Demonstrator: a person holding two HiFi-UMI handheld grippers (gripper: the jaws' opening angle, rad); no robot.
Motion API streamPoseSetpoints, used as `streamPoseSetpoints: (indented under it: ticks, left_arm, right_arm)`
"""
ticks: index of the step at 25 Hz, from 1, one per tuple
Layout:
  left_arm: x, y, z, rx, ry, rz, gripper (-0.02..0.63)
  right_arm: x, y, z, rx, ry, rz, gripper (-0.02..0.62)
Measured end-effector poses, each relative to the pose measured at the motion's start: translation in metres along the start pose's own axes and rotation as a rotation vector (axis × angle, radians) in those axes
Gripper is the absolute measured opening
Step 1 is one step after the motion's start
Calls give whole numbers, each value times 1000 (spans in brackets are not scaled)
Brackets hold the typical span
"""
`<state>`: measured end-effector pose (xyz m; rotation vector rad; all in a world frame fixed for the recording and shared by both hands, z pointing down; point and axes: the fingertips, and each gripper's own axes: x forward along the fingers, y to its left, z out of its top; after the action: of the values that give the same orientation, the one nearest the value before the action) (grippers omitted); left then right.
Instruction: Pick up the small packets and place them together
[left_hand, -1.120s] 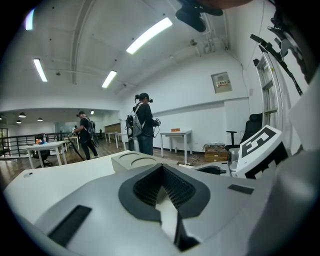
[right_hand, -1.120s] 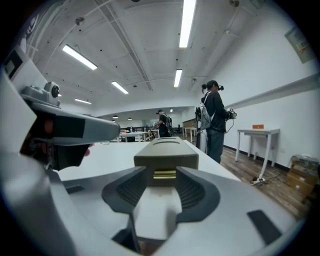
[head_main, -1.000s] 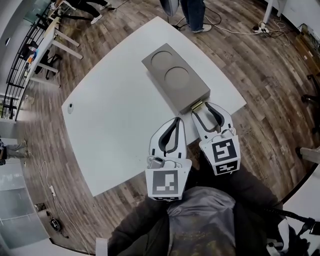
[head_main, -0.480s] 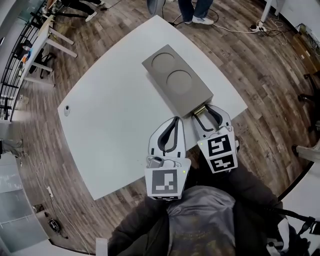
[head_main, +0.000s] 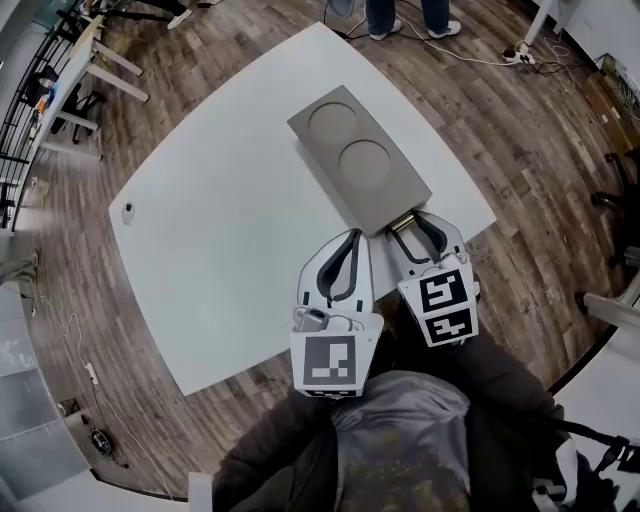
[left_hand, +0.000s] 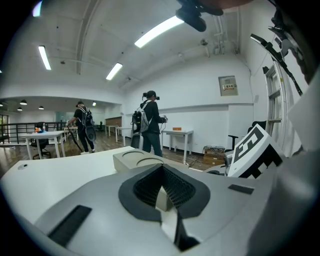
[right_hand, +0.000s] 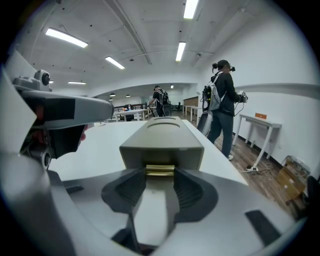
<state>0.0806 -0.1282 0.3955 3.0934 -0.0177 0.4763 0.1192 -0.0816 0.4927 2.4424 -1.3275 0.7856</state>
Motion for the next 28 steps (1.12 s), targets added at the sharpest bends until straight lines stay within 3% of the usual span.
streamPoseSetpoints:
  ticks: [28]
  left_arm:
    - [-36,-65,-16,47,38,-85,1]
  right_arm:
    - [-67,9,-55,59,-8,-23,176]
